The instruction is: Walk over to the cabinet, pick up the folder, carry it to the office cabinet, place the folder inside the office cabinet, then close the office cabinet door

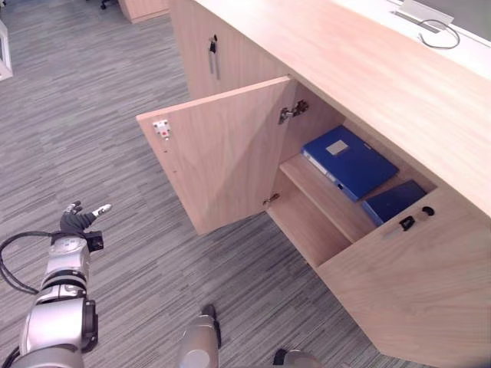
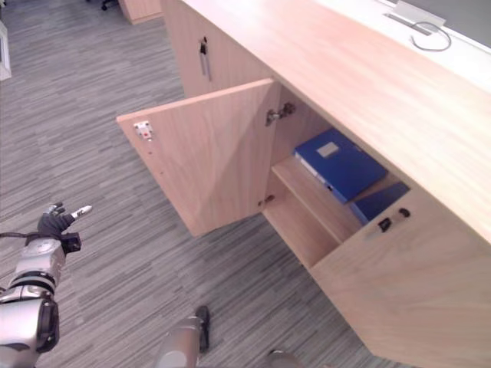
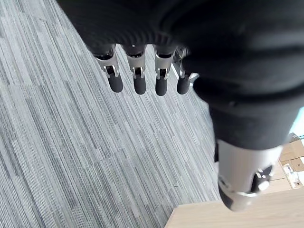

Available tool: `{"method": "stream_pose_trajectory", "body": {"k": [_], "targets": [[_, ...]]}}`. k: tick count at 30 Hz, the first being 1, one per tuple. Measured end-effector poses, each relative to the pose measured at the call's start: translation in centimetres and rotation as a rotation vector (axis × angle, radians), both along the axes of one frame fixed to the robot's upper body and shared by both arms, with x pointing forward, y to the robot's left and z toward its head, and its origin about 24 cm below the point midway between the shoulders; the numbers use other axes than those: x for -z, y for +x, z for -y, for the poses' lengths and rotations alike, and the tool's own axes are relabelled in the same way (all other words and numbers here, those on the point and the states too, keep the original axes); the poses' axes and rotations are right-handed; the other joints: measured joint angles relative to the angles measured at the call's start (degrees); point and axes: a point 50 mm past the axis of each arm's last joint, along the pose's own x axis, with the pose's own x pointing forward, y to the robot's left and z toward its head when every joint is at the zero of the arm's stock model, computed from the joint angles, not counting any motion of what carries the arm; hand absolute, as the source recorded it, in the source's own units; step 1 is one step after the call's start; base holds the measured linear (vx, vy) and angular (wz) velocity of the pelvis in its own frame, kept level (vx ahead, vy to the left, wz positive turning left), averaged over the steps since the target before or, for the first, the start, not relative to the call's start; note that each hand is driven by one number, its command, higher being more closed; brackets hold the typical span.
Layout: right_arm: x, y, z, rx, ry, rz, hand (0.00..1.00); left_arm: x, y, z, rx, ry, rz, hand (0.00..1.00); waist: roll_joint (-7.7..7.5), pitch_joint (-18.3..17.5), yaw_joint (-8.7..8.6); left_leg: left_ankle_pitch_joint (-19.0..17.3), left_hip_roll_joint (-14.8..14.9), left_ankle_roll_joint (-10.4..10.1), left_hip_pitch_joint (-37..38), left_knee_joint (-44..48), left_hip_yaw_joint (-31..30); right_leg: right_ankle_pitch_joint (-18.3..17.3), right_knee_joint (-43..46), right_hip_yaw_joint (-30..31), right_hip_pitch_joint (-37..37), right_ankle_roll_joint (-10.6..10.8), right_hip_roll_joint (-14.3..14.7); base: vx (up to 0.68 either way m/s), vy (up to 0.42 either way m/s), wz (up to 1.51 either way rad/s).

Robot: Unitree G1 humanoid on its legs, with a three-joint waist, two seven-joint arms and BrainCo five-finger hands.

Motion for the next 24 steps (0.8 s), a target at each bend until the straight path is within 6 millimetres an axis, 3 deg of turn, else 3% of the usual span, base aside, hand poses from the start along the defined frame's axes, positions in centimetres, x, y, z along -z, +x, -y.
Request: {"method": "stream_pose_trajectory", "body": {"k": [1,2,3,4,8,12,19,22,24], "targets": [[0.0,-0.1,0.2,0.005,-0.002,-0.001,0.0,0.1,-0.2,-0.3,-0.009,0.001,-0.008,0.0,0.51,-0.2,-0.19,1.45,0.99,-0.69,0.74,-1.71,-0.52,-0.28,0.14,0.15,0.06,1.07,-0.24,0.05,0.411,0.12],[0.0,-0.4,0.3,0.01,-0.001,-0.004,0.0,-0.1,-0.3,-0.5,-0.016,0.002,-0.011,0.0,0.57,-0.33,-0.78,7.01,0.9,-3.86,1.14,-3.63,0.41,-0.79,0.66,0.12,0.07,2.41,-1.29,0.06,0.44,0.11],[0.3,-0.6,-0.8,0.019,0.028,-0.007,0.0,-0.4,-0.6,-1.0,-0.027,0.013,-0.011,0.0,-1.63,-0.85,-0.33,7.67,-2.14,-3.68,1.74,-5.54,2.11,-0.65,0.99,0.8,-1.4,3.04,-4.55,0.1,0.479,-0.03],[0.5,-0.3,-1.9,0.02,0.056,0.002,0.0,-0.4,-1.2,-1.7,-0.048,0.019,-0.019,0.0,-3.06,-1.67,0.71,8.64,-4.56,-2.18,2.29,-8.22,4.7,2.14,0.58,2.49,-2.84,3.88,-7.42,0.09,0.338,-0.21],[0.6,0.6,-2.6,-0.007,0.073,0.015,0.0,0.4,-3.2,-2.9,-0.091,0.026,-0.061,0.0,-2.99,-1.89,2.87,9.23,-6.95,0.34,6.41,-12.39,10.88,8.56,-0.22,7.16,-5.16,5.07,-10.75,0.09,0.285,-0.69],[0.4,2.0,-2.8,-0.102,0.057,0.03,0.0,0.9,-3.2,-2.6,-0.065,0.049,-0.096,0.0,-3.07,-3.91,1.9,10.79,-8.71,2.73,6.97,-16.72,14.6,13.5,-1.63,7.82,-8.93,4.99,-12.36,0.04,0.239,-0.47],[0.4,1.7,-2.6,-0.135,0.048,0.015,0.0,2.1,-1.3,0.2,0.071,0.106,-0.175,0.0,-3.19,-4.69,0.89,12.63,-10.11,2.99,7.98,-19.71,15.36,12.83,-3.34,6.32,-9.22,6.0,-13.25,-0.02,0.041,-0.08],[0.3,1.8,-2.1,-0.14,0.036,0.016,0.0,1.7,0.0,1.5,0.143,0.147,-0.178,0.0,-3.23,-4.72,0.51,13.0,-10.02,2.62,7.69,-20.04,15.24,11.23,-3.58,6.01,-9.24,7.7,-13.25,-0.06,-0.044,-0.03],[0.2,1.9,-2.1,-0.141,0.033,0.019,0.0,1.1,0.9,2.1,0.178,0.174,-0.17,0.0,-3.39,-4.89,-0.18,13.36,-9.94,2.74,7.16,-20.09,15.11,7.98,-4.26,5.0,-9.23,7.9,-13.27,-0.07,-0.094,0.02]]}}
